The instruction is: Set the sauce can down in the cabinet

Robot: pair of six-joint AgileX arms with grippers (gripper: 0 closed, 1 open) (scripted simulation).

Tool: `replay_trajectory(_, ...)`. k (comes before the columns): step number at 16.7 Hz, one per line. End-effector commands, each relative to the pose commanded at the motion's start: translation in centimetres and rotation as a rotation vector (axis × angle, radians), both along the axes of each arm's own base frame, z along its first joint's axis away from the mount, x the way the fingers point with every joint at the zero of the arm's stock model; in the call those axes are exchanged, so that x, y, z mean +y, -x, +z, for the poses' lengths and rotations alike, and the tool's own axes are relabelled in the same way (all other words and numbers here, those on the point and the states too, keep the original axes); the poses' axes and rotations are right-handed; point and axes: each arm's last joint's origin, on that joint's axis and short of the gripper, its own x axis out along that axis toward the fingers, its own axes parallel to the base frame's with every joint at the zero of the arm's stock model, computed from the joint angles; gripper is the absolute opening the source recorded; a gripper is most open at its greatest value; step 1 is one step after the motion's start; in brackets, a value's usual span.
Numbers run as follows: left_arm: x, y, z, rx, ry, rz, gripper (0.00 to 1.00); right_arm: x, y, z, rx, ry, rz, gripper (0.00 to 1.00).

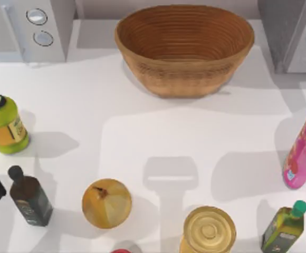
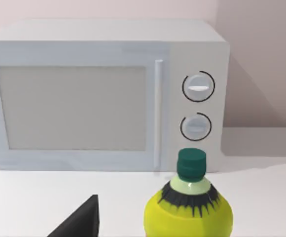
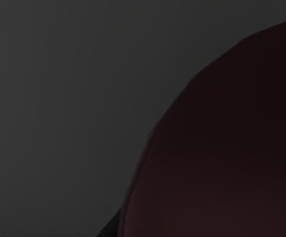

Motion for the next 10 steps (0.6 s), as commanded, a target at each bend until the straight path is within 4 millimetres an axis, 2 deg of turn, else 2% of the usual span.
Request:
replay_trajectory(3, 0.00, 0.00, 0.00, 0.000, 0.000, 0.000, 1.00, 0.08, -1.03, -0.46, 0.004, 0.001, 0.009, 0.00)
replay_trajectory(8, 0.00, 0.00, 0.00, 0.000, 0.000, 0.000, 1.00, 0.10, -1.14, -0.52, 0.004, 0.001, 0.011, 0.00)
replay_trajectory(10, 0.00, 0.00, 0.00, 0.000, 0.000, 0.000, 1.00, 0.10, -1.14, -0.52, 0.004, 0.001, 0.011, 0.15)
